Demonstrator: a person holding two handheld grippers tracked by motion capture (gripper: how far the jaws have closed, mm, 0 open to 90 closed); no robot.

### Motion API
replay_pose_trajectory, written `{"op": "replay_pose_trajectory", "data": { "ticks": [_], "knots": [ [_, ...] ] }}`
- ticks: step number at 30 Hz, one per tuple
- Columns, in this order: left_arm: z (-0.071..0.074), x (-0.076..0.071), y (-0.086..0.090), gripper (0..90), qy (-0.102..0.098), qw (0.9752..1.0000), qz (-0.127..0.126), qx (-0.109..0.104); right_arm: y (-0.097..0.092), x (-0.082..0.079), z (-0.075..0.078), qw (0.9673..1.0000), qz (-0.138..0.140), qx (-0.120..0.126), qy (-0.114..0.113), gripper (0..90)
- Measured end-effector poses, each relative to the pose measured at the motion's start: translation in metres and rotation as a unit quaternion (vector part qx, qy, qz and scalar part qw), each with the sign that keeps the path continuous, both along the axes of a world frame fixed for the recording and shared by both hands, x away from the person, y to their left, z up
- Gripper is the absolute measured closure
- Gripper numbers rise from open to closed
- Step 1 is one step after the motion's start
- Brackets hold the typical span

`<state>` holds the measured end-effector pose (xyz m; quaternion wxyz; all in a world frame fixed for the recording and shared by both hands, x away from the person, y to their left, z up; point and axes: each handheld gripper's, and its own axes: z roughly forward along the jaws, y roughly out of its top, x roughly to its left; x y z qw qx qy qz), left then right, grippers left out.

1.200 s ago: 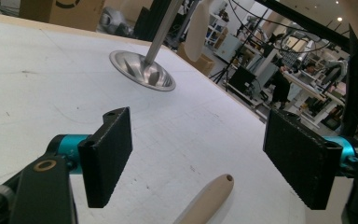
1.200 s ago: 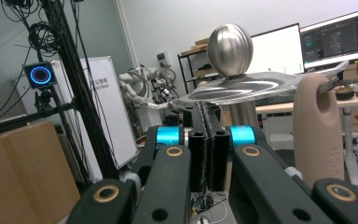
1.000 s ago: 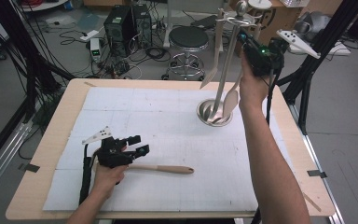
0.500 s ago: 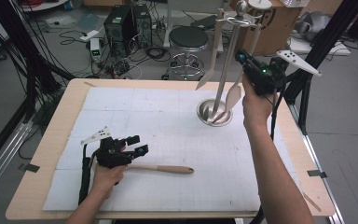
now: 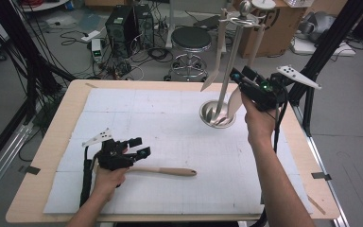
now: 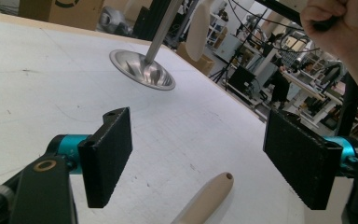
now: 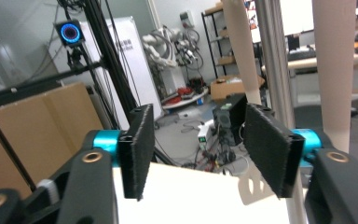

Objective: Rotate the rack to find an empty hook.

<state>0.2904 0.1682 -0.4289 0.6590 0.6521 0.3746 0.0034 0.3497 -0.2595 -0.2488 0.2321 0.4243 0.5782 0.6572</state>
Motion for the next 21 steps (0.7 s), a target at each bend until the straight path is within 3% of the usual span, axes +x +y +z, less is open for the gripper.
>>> {"op": "replay_pose_trajectory", "data": {
  "ticks": [13,21],
  "knots": [
    [0.0,0.0,-0.002,24.4,0.002,1.0,-0.002,-0.001,-0.013,-0.018,-0.028,0.9996,0.011,-0.006,0.024,40.6],
    [-0.002,0.002,-0.001,24.5,0.001,1.0,-0.003,0.005,-0.019,-0.017,-0.045,0.9992,0.009,-0.007,0.039,40.7]
  ]
}}
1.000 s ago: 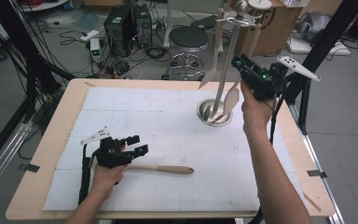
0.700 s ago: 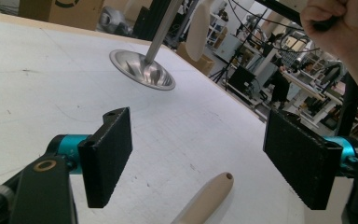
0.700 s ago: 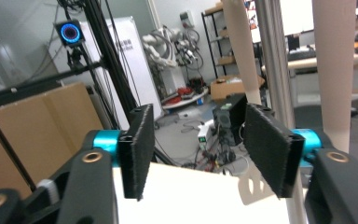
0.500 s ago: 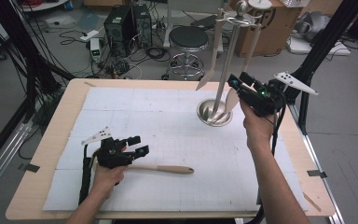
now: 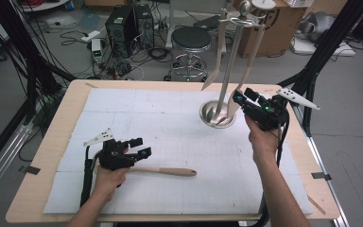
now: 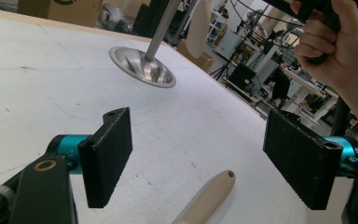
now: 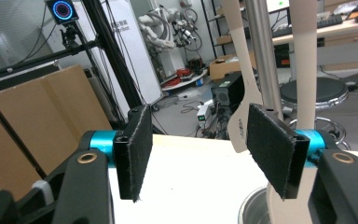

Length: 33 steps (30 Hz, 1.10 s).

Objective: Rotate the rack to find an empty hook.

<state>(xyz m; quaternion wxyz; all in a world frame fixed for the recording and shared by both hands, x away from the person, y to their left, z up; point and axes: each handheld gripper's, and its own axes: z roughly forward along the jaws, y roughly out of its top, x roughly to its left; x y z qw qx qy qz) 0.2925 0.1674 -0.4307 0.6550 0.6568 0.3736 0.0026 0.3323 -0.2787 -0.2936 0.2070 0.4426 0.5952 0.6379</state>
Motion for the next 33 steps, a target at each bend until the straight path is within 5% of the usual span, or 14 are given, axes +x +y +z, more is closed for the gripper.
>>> {"op": "replay_pose_trajectory", "data": {
  "ticks": [13,22,33],
  "knots": [
    [-0.001,0.002,0.001,24.4,-0.001,1.0,-0.001,0.003,-0.012,-0.011,-0.008,1.0,-0.004,-0.008,-0.004,36.1],
    [-0.001,0.002,0.001,24.4,0.001,1.0,0.001,0.007,-0.024,-0.022,-0.029,0.9997,0.022,-0.012,-0.002,24.0],
    [-0.002,0.002,0.0,24.3,0.003,1.0,0.006,0.007,-0.031,-0.03,-0.06,0.9982,0.048,-0.012,0.034,16.7]
  ]
}}
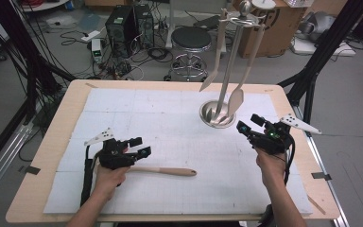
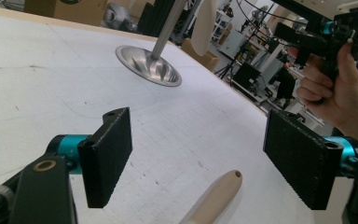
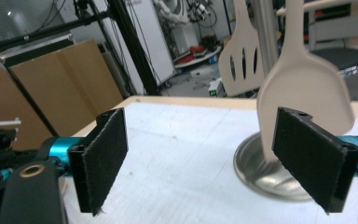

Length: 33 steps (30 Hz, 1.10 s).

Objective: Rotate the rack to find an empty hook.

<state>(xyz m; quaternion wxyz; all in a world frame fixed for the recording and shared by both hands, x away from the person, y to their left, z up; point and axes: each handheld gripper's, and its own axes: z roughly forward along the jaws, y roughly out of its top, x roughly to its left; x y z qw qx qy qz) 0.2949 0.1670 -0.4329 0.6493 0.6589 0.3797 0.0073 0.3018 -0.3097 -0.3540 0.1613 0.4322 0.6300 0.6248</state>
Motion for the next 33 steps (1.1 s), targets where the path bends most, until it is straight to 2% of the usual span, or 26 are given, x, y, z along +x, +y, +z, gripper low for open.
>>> {"op": "replay_pose_trajectory", "data": {
  "ticks": [7,14,20,24,29,33],
  "knots": [
    [0.0,0.0,0.001,24.3,-0.002,1.0,0.002,-0.001,0.009,-0.002,-0.014,0.9997,0.012,-0.01,0.018,16.1],
    [0.0,0.001,0.002,24.3,-0.003,1.0,0.001,0.001,0.018,-0.002,-0.017,0.9994,0.022,-0.02,0.016,16.1],
    [0.0,0.001,0.001,24.0,-0.001,1.0,-0.003,0.004,0.017,-0.007,-0.022,0.9993,0.022,-0.024,0.02,15.7],
    [-0.001,0.001,0.0,23.3,0.013,0.9999,-0.008,0.003,0.015,-0.011,-0.032,0.9989,0.025,-0.03,0.027,15.7],
    [-0.001,0.001,-0.001,23.5,0.015,0.9998,-0.009,0.002,0.012,-0.018,-0.045,0.9987,0.025,-0.025,0.035,15.6],
    [-0.003,-0.004,-0.001,23.5,0.016,0.9998,-0.011,0.002,0.014,-0.022,-0.051,0.9988,0.029,-0.025,0.029,15.5]
  ]
}}
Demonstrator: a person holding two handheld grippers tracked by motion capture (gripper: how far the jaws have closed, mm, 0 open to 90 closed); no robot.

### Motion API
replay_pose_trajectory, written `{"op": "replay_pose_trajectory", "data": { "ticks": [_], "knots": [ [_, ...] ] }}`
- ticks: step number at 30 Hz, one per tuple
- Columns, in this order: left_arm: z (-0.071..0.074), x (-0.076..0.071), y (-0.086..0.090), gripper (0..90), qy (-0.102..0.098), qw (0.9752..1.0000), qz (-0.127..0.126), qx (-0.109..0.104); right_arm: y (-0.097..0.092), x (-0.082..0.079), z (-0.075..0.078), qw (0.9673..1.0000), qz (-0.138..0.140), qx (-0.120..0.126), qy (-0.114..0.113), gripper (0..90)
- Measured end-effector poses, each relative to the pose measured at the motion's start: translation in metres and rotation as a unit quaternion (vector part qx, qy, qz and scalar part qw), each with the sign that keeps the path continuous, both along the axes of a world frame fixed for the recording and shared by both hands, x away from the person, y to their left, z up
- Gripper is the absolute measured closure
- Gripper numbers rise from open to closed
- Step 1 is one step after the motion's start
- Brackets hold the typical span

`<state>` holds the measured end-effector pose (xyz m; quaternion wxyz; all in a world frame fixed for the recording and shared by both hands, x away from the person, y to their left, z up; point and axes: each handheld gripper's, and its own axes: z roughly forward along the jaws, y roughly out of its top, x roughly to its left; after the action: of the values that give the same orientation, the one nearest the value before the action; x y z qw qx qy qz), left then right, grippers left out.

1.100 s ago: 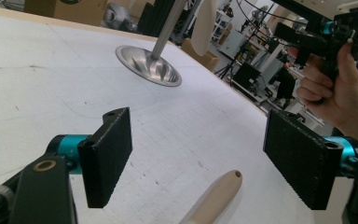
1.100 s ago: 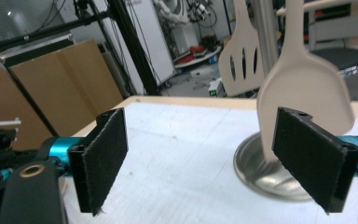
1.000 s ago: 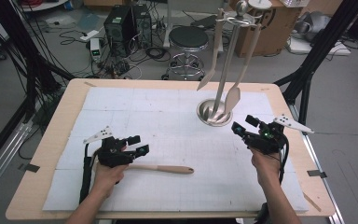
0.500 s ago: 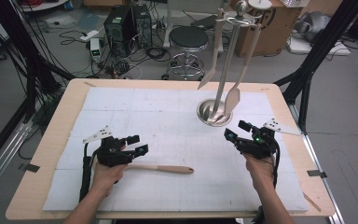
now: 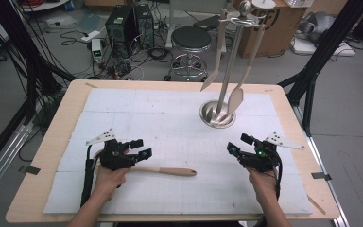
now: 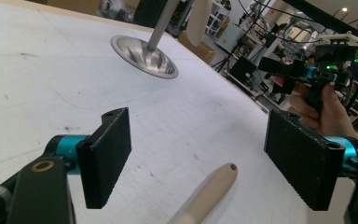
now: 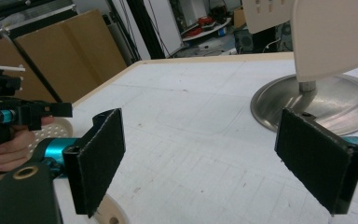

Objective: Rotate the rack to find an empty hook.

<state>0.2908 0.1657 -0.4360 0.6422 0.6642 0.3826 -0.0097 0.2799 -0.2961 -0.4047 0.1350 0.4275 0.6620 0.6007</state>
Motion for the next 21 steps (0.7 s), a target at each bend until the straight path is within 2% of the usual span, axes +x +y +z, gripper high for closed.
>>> {"op": "replay_pose_trajectory", "data": {
  "ticks": [7,12,16,21],
  "knots": [
    [0.001,-0.003,0.002,23.5,-0.011,0.9998,0.016,0.006,0.002,-0.002,-0.004,0.9998,0.013,0.004,0.012,14.2],
    [0.0,-0.005,-0.002,23.5,-0.018,0.9996,0.005,0.018,0.001,-0.01,-0.013,0.9996,0.012,0.009,0.025,14.2],
    [0.0,-0.006,-0.005,23.5,-0.022,0.9995,-0.005,0.021,0.002,-0.014,-0.012,0.9999,0.007,0.004,0.014,14.2],
    [-0.001,-0.006,-0.008,23.5,-0.019,0.9996,-0.009,0.021,0.001,-0.015,-0.013,0.9999,0.0,0.002,0.015,13.6]
  ]
}}
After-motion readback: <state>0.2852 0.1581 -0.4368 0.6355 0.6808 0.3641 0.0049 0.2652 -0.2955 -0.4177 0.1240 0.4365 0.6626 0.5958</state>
